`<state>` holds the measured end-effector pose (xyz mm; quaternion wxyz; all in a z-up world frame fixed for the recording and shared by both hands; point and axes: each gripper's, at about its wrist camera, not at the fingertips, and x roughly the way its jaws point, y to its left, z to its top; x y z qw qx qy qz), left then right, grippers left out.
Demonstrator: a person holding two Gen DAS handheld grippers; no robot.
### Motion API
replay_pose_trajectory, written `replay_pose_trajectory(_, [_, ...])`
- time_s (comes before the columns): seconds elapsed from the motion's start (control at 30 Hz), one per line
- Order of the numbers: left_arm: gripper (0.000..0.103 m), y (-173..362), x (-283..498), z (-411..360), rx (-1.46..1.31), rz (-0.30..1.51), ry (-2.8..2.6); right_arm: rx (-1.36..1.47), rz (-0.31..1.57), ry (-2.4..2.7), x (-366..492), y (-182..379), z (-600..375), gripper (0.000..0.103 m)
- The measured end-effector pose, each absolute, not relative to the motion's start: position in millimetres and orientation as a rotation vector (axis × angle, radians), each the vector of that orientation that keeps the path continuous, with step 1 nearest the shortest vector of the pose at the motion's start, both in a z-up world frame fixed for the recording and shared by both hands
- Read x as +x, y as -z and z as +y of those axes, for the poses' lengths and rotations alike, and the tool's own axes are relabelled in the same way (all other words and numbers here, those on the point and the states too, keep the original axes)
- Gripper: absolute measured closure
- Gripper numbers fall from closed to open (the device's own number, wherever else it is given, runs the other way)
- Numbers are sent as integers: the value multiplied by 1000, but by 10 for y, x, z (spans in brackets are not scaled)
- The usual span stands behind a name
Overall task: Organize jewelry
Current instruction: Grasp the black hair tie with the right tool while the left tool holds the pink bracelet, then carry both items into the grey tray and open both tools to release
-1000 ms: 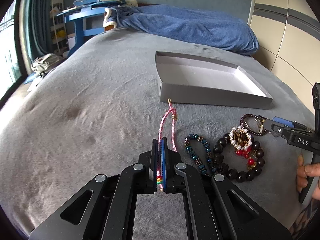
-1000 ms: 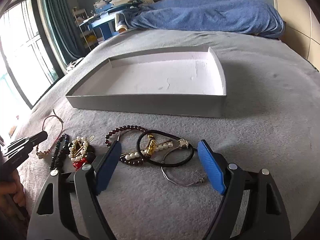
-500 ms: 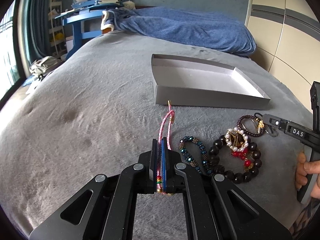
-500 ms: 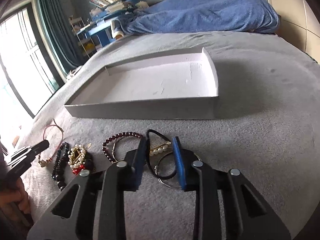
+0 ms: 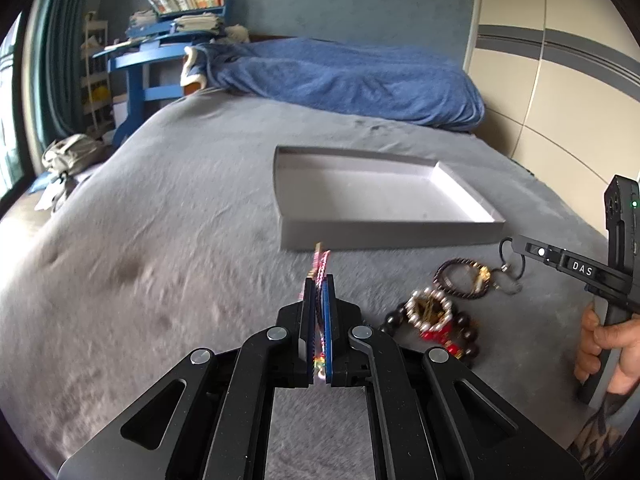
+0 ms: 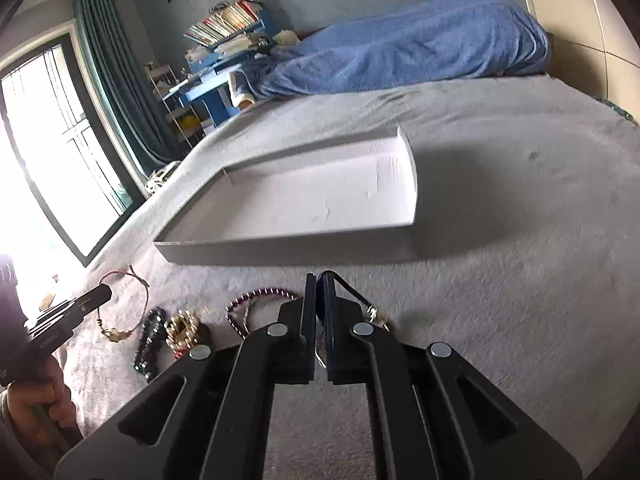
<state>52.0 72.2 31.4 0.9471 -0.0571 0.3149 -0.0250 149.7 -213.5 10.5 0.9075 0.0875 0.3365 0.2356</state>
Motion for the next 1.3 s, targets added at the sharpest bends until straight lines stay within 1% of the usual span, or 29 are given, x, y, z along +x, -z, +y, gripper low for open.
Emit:
replay_pose_trajectory(0.23, [99,-616,613,749,-104,597,79,197,650,-507,1613,-388,-2222,100])
replay_pose_trajectory(0.43, [99,-849,840,741,-40,569,88,178,635,-518,1809,-513,-2185,100])
replay_pose_trajectory(0.53, [99,-791,971,818,-68,637,84,190,628,-523,1840,-520,-2168,100])
replay_pose_trajectory(0.6, [86,-674,996,884,-111,686,74,189,630,-527,1841,-496,-2141,100])
replay_pose_trajectory(0.63, [71,-586,1015,908,-133,721,83,187,635,-528,1844,-476,-2132,100])
replay_pose_trajectory(0.67, [63,-532,1018,921,-143,737,80,185,640,-529,1851,-461,-2109,100])
replay_pose_trajectory(0.87, [61,-338,1076,741,-109,798,120,179,640,-535,1858,-445,-2052,100])
replay_pose_trajectory(0.93, [62,-242,1144,659,-85,832,121,174,639,-536,1856,-442,-2034,100])
replay_pose_trajectory(1.0, [70,-130,1189,610,-56,868,111,175,639,-537,1853,-440,-2040,100])
replay_pose_trajectory(1.03, [77,-72,1215,591,-41,890,103,175,639,-536,1851,-439,-2044,100])
replay_pose_trajectory(1.07, [89,-44,1233,601,-37,901,101,174,638,-536,1850,-440,-2040,100])
replay_pose_trajectory(1.1, [96,-14,1238,603,-34,915,104,177,637,-535,1850,-441,-2043,100])
replay_pose_trajectory(1.13, [100,-17,1227,610,-29,914,98,180,636,-535,1849,-443,-2045,100])
replay_pose_trajectory(1.3, [100,-325,1084,662,-41,794,92,190,631,-539,1855,-456,-2047,100])
